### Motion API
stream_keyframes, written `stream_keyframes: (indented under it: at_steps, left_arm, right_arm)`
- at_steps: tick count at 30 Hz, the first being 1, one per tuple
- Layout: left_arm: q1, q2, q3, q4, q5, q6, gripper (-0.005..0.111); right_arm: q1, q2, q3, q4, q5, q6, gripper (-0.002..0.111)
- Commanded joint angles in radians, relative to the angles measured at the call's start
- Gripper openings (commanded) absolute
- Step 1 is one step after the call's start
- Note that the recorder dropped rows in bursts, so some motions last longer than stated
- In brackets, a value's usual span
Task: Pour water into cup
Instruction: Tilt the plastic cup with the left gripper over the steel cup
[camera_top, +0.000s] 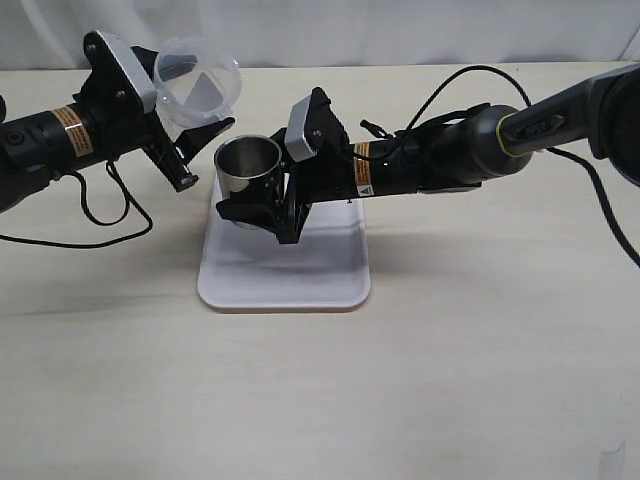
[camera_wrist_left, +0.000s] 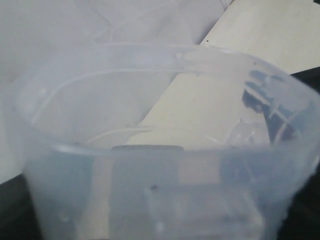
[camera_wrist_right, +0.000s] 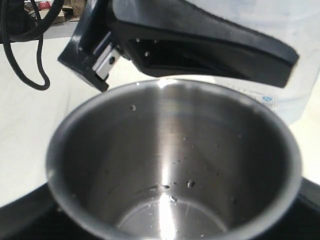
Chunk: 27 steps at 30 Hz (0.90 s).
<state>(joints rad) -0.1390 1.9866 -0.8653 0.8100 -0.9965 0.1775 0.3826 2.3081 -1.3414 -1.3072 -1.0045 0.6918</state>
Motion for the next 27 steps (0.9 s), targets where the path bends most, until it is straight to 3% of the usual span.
stream_keyframes:
  at_steps: [1, 27]
  left_arm:
    - [-0.002, 0.001, -0.008, -0.007, -0.028, 0.056, 0.000]
    - [-0.002, 0.001, -0.008, 0.000, -0.034, 0.247, 0.000]
  right_arm:
    - [0.003, -0.003, -0.007, 0.013, -0.017, 0.004, 0.004]
    - [0.003, -0.003, -0.007, 0.013, -0.017, 0.002, 0.004]
